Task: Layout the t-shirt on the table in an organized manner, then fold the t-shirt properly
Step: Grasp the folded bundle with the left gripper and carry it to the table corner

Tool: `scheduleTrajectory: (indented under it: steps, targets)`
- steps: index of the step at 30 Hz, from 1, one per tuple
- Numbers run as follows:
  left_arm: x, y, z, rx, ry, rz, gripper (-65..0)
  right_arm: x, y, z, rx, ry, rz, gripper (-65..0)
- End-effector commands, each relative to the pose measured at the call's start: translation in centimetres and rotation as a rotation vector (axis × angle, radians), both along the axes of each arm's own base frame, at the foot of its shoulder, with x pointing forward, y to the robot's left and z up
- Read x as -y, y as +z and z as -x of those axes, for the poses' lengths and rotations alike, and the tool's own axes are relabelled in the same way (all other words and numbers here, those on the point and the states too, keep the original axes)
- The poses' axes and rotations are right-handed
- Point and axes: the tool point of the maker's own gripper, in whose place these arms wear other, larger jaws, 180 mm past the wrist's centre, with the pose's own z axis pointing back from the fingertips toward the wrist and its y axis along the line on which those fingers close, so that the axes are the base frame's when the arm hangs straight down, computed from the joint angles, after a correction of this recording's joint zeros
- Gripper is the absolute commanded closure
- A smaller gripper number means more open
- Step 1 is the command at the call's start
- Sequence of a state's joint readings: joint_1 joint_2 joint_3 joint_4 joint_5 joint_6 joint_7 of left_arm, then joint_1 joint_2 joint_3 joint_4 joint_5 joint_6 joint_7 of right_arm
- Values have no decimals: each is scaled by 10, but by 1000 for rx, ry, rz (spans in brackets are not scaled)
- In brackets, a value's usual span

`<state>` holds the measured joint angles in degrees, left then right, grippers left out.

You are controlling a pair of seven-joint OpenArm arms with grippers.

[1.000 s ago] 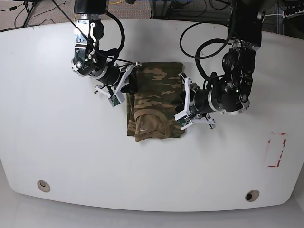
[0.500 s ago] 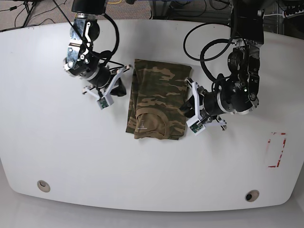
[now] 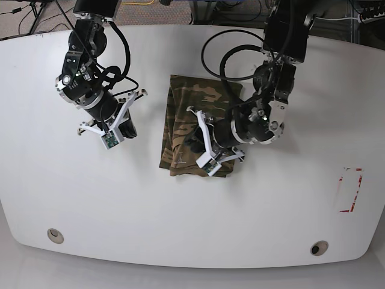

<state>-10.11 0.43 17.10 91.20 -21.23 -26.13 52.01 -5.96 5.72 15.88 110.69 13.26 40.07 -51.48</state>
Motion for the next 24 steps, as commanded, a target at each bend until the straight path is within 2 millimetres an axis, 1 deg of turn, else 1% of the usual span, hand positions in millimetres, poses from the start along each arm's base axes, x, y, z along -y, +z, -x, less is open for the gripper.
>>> scheduleTrajectory:
  steps: [1,2,5,7,9,10,11,12,15,17,18,20,24]
  targets:
    - [19,0,1,21,-20,37,-139,6,12,-5,43,-12,-3,-17]
    - [22,-8,5,5,-24,36,-139,7,12,-5,43,-17,-1,-17]
    - [21,-37,10,-66,-10,37,-139,9,12,-5,42,-23,0,-17]
    - [17,-63,16,-130,5,26,-139,9,11,-4,41,-23,0,-17]
    - [13,-80,19,-170,22,26,-139,10,11,-4,41,-22,3,-16]
    - [9,-90,21,-190,33,23,-139,11,11,-4,39,-24,6,-16]
    - [4,-95,23,-198,40,18,-139,11,10,-3,37,-24,6,-16]
    - [-9,-109,24,-216,61,2,-139,11,8,-1,30,-24,6,-16]
    - [-31,-128,28,-250,89,-29,-139,11,8,1,28,-23,4,-16]
    - [-44,-139,34,-273,99,-56,-139,11,8,1,28,-23,4,-16]
    - [-52,-141,35,-276,108,-67,-139,11,8,1,28,-23,4,-16]
    - [-73,-142,35,-268,135,-85,-139,11,8,1,28,-23,4,-16]
    - [-104,-140,47,-252,124,-116,-139,11,7,2,25,-22,1,-16]
